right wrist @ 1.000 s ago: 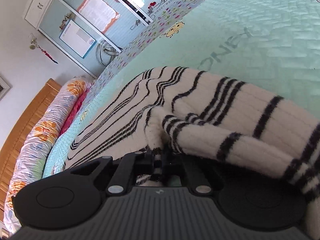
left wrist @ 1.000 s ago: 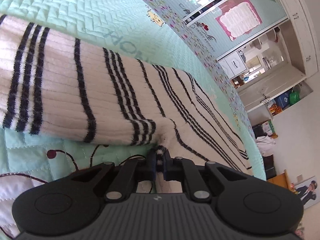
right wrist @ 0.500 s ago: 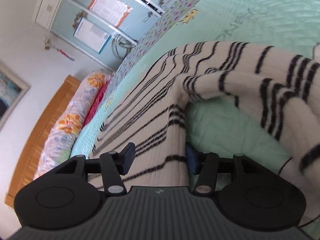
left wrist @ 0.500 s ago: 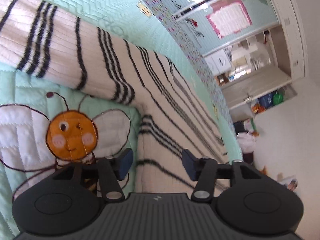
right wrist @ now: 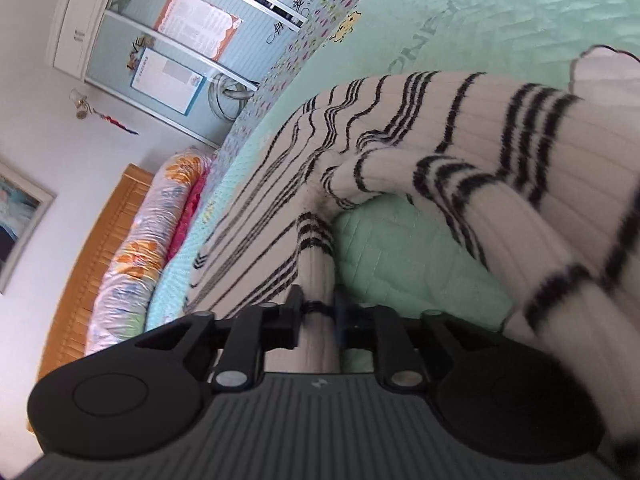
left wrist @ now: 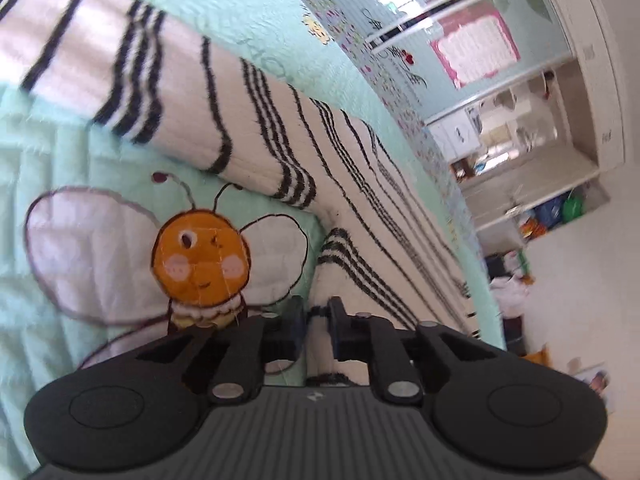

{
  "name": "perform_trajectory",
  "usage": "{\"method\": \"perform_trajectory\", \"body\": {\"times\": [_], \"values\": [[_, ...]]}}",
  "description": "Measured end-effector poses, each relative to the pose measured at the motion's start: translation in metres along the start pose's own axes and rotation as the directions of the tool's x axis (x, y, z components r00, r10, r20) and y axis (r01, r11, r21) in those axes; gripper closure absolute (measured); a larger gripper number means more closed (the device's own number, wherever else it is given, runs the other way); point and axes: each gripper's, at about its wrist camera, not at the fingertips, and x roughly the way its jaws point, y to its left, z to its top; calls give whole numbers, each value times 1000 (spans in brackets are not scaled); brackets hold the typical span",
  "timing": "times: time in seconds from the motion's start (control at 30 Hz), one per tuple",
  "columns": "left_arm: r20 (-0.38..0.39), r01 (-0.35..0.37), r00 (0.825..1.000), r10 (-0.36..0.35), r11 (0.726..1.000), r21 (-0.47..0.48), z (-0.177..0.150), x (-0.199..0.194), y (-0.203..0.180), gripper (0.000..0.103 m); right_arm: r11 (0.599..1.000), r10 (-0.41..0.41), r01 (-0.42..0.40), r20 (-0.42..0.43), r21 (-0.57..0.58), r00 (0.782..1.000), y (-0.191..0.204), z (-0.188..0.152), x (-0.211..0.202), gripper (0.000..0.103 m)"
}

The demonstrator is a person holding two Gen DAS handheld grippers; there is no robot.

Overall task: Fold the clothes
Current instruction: 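Pull the sleeve along the sweater side with the right gripper while the left gripper holds its edge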

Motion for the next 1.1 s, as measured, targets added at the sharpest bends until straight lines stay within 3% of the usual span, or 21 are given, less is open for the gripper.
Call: {"method": "perform_trajectory", "body": {"times": [0.07, 0.13, 0.17, 0.2, 0.23, 0.3, 0.33, 0.47, 0.63, 0.7, 0.77, 0.83, 0.97, 1.0, 1.03, 1.07, 1.1], "values": [[-7, 8, 1000, -8, 1000, 7, -10, -15, -5, 60, 1000, 18, -19, -20, -9, 1000, 2, -9, -16, 62], [-21, 15, 1000, -14, 998, 54, -23, -24, -14, 41, 999, 24, -26, -49, -42, 998, 7, -22, -29, 54], [-32, 13, 999, -11, 997, 82, -28, -24, -19, 40, 998, 19, -23, -63, -65, 998, 10, -30, -32, 54], [-45, 9, 999, -4, 994, 110, -33, -22, -24, 42, 996, 13, -19, -76, -88, 997, 13, -38, -34, 54], [-55, -6, 998, 14, 990, 141, -37, -19, -28, 57, 993, -4, -6, -79, -116, 997, 18, -43, -33, 56], [-81, -58, 994, 73, 982, 180, -41, -8, -33, 95, 991, -29, 18, -78, -135, 997, 19, -49, -33, 76], [-74, -78, 993, 93, 978, 192, -41, -7, -34, 96, 991, -39, 29, -74, -127, 996, 17, -49, -34, 96], [-26, -124, 991, 132, 972, 201, -38, -14, -25, 96, 997, -45, 40, -62, -69, 997, 0, -47, -40, 100], [15, -149, 989, 149, 963, 227, -45, -10, -27, 92, 994, -57, 51, -63, -92, 996, 0, -46, -39, 99], [19, -136, 991, 135, 975, 178, -45, -14, -26, 90, 994, -63, 57, -58, -92, 996, 4, -46, -41, 94], [18, -121, 993, 119, 986, 114, -48, -23, -25, 84, 998, -33, 30, -44, -53, 998, 5, -53, -51, 72], [12, -114, 994, 113, 989, 92, -56, -34, -26, 70, 1000, -3, 3, -29, -16, 1000, 7, -60, -60, 55], [-24, -96, 995, 100, 988, 119, -77, -54, -33, 58, 999, 3, -5, -64, -40, 998, 11, -89, -77, 54], [-37, -94, 994, 100, 987, 131, -82, -55, -34, 58, 999, 8, -11, -68, -50, 998, 11, -94, -79, 54], [-41, -115, 992, 123, 980, 163, -86, -54, -37, 65, 998, 13, -17, -71, -60, 997, 11, -100, -80, 57], [-38, -144, 987, 155, 969, 200, -90, -52, -40, 76, 998, -4, 0, -77, -63, 997, 12, -101, -79, 66], [-38, -161, 984, 173, 964, 213, -92, -50, -40, 95, 998, -21, 16, -83, -67, 996, 12, -102, -78, 74]]}}
